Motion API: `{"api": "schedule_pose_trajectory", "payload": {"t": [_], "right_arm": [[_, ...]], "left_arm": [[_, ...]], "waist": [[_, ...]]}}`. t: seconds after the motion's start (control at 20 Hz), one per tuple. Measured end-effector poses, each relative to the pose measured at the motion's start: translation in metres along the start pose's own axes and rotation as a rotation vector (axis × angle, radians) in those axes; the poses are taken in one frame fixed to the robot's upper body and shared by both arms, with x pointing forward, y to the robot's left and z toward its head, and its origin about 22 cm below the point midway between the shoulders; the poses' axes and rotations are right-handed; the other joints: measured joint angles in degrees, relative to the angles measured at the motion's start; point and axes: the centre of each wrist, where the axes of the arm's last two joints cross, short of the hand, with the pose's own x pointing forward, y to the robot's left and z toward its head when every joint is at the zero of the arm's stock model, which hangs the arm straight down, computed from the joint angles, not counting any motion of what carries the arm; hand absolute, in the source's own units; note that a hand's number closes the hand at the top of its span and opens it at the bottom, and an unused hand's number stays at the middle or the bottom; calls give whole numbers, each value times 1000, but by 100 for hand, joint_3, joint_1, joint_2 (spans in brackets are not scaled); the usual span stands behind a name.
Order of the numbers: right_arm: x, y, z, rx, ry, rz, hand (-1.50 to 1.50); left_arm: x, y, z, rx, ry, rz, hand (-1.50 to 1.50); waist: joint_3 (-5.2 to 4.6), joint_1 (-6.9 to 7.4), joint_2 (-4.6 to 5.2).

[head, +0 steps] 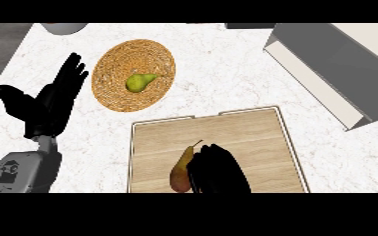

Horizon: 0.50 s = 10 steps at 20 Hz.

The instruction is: Pick the croissant from the tray and place it in the tiered shelf

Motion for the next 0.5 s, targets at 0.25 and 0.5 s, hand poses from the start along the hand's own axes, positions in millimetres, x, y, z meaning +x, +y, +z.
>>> {"api": "schedule_pose_trajectory", "payload": {"t": [0.25, 0.5], "right_arm": [[10, -44, 32, -229, -77, -220, 150], [5, -94, 74, -423, -79, -323, 150]], "left_arm": [[0, 2, 1, 0, 0, -3, 0], [2, 3, 0, -5, -6, -2, 0]], "waist": [[8, -3, 7], [7, 28, 21]]}}
